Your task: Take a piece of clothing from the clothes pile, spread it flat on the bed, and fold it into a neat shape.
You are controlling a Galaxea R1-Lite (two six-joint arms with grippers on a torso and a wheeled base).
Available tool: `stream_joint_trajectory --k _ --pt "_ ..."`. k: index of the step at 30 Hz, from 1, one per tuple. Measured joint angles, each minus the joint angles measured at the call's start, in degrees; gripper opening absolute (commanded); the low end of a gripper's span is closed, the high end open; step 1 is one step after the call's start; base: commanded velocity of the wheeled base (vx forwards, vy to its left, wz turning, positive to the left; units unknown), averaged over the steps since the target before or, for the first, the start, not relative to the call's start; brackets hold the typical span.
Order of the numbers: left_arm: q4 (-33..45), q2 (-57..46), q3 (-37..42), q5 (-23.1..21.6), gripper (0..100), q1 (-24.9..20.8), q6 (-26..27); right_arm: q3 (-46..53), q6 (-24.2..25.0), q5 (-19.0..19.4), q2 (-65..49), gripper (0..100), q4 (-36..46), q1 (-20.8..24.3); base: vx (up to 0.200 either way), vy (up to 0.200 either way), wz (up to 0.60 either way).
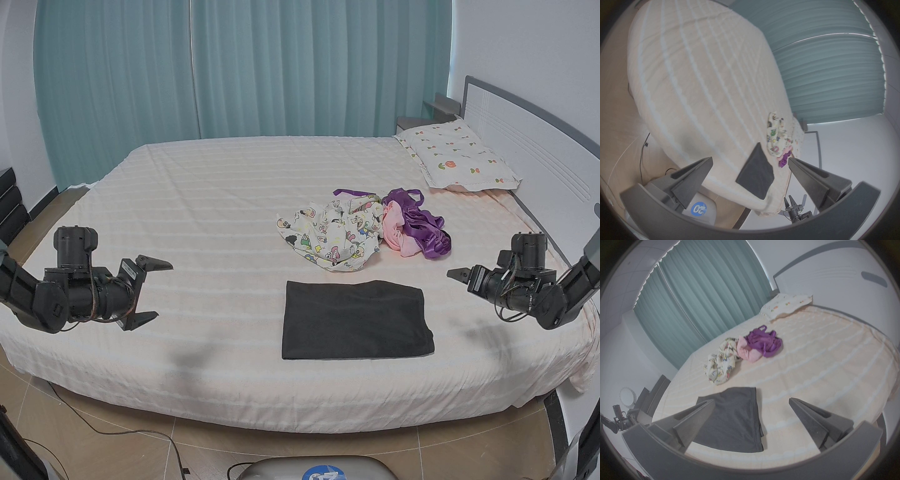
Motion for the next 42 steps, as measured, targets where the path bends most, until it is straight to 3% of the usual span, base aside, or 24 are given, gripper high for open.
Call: stream_joint_trajectory --k 4,11,20,28,36,42 --pt "-0.2 -6.2 0.7 2.1 100 0.1 0.9 2.8 -0.1 -0.2 -7.8 100 1.5 -0.3 0.0 0.0 0.0" --pt "-0.2 -20.6 4.5 6.2 100 0.8 7.9 10.2 -2.1 -0.4 -24.2 100 2.8 -0.4 0.0 0.0 0.0" --pt "-0.3 -38.1 12.9 8.3 100 2.8 18.2 24.0 -11.9 -0.7 -48.0 100 7.7 -0.6 0.0 0.0 0.0" --pt "0.5 -51.9 21.4 10.0 100 3.6 26.0 32.6 -19.5 -0.8 -69.7 100 21.1 -1.4 0.0 0.0 0.0" --pt "6.0 -63.7 26.5 10.9 100 3.8 30.6 35.0 -23.7 -0.9 -92.5 100 43.6 -1.6 0.0 0.0 0.0" --pt "11.5 -72.5 29.4 10.5 100 3.5 35.5 35.9 -25.7 -1.2 -104.8 100 52.1 -1.9 0.0 0.0 0.0"
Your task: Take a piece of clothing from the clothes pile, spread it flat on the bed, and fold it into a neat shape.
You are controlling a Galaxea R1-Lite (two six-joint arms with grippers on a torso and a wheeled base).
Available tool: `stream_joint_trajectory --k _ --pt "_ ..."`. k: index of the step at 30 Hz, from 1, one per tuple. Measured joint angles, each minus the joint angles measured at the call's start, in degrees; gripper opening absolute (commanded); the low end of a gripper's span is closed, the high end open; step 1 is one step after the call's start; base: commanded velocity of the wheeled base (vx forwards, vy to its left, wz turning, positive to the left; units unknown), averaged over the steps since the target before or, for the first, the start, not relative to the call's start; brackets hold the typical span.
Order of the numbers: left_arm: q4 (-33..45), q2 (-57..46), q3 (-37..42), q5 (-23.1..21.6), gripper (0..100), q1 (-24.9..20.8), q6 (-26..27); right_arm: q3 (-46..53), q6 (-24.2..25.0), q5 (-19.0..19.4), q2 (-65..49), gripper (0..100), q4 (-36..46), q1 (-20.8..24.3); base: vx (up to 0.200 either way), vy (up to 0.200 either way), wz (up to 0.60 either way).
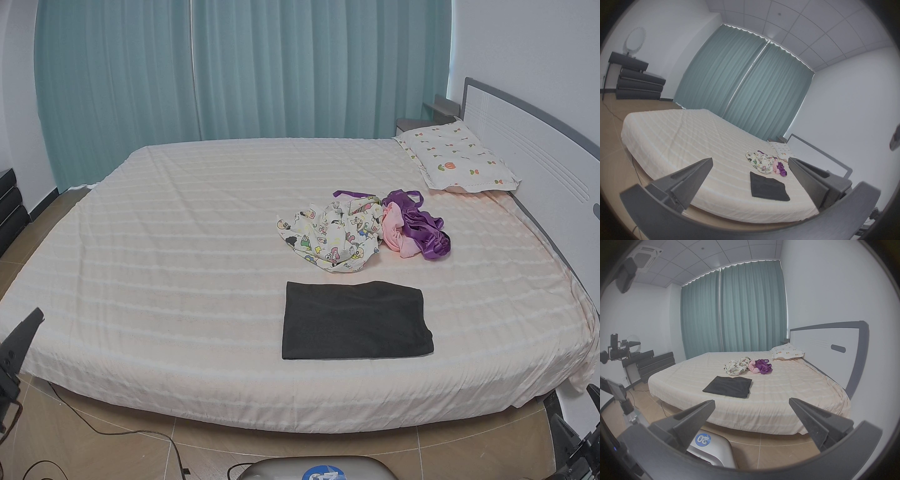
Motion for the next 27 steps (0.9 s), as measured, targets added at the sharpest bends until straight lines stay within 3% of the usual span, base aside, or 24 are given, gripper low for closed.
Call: stream_joint_trajectory --k 4,15,19,27 --pt "1.2 -5.3 2.7 -0.8 100 -0.3 2.5 2.1 -1.2 -1.7 -3.6 100 -0.1 -0.2 0.0 0.0 0.0" --pt "1.5 -18.2 11.0 -1.2 100 -0.4 12.7 7.9 -0.8 -4.3 -6.1 100 -10.5 -0.5 0.0 0.0 0.0" --pt "2.4 -21.8 13.6 -0.6 100 -0.4 18.8 8.3 -0.4 -4.6 -6.3 100 -11.2 -0.5 0.0 0.0 0.0" --pt "8.8 -24.3 14.5 2.7 100 -0.3 23.5 8.4 -0.2 -4.7 -6.4 100 -11.3 -0.6 0.0 0.0 0.0"
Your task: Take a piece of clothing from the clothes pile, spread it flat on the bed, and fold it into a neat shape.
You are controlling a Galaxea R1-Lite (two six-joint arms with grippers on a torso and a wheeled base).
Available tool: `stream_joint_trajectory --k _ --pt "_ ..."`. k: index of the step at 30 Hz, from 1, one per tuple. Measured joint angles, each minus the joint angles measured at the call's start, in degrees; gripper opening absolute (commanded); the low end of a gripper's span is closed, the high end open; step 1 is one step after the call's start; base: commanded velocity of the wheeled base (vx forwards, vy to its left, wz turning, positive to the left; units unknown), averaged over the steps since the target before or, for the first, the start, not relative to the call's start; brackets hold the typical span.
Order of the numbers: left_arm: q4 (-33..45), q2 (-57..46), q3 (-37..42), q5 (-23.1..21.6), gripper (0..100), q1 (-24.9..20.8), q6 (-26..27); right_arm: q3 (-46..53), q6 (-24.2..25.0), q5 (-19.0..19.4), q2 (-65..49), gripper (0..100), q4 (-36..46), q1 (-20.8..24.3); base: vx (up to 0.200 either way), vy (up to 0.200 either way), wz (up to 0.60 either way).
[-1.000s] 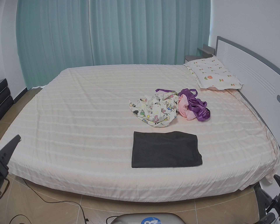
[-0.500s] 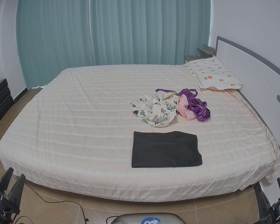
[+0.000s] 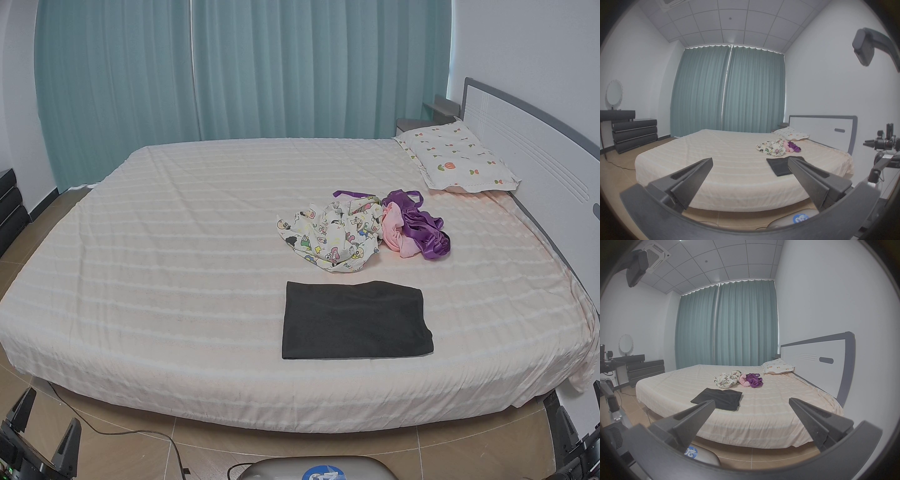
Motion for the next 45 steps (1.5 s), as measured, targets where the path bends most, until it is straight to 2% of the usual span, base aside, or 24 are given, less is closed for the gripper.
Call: stream_joint_trajectory --k 6,25,33,39,45 --pt "3.6 -0.5 0.1 3.5 100 0.0 1.0 0.0 0.0 0.0 0.0 100 -0.2 0.0 0.0 0.0 0.0" --pt "3.6 -0.5 0.1 4.4 100 0.0 1.2 0.0 -1.4 1.6 0.1 100 -0.5 0.0 0.0 0.0 0.0" --pt "5.9 -0.5 0.1 12.4 100 0.0 2.4 0.0 -1.5 1.7 0.1 100 -0.5 0.0 0.0 0.0 0.0" --pt "6.9 -0.7 0.1 8.5 100 -1.7 3.1 0.0 -0.6 1.0 0.1 100 0.0 0.1 0.0 0.0 0.0" --pt "7.0 -2.3 0.1 8.5 100 -5.4 3.1 0.0 -0.3 0.5 0.3 100 0.2 0.2 0.0 0.0 0.0"
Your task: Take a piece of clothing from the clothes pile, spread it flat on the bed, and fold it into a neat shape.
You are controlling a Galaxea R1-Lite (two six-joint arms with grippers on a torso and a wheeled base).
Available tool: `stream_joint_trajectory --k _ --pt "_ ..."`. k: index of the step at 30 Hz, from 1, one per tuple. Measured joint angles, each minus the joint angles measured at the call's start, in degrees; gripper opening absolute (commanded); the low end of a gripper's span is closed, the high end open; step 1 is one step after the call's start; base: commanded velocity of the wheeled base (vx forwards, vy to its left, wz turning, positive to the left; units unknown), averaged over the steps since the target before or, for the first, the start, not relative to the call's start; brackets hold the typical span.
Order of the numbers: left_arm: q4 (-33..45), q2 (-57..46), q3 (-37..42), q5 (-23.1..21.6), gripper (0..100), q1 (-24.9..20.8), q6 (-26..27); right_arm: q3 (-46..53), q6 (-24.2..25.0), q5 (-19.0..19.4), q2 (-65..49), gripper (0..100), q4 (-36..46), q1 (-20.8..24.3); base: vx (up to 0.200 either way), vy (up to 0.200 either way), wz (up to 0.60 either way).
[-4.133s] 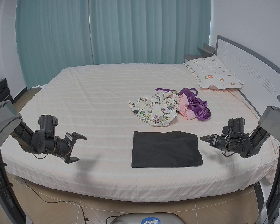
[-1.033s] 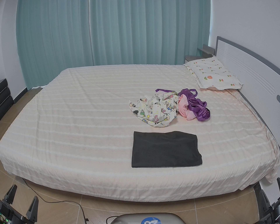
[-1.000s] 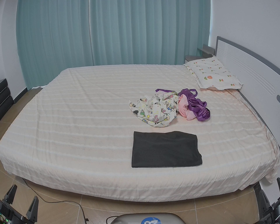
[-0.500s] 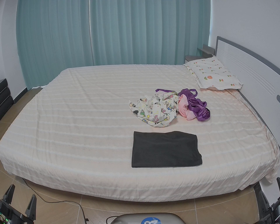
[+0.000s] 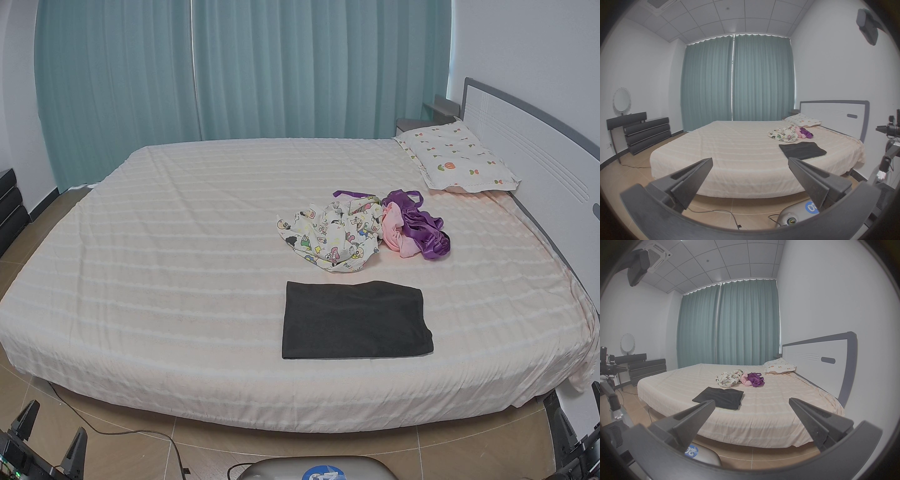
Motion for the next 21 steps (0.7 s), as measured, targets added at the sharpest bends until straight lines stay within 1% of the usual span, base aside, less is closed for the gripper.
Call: stream_joint_trajectory --k 7,21 --pt "0.0 -1.9 0.0 1.3 100 0.2 -0.2 0.0 1.3 -0.7 -0.1 100 -0.4 -0.3 0.0 0.0 0.0" --pt "0.0 -2.5 0.0 1.2 100 0.3 0.0 0.0 1.5 -0.4 -0.1 100 -0.4 -0.2 0.0 0.0 0.0"
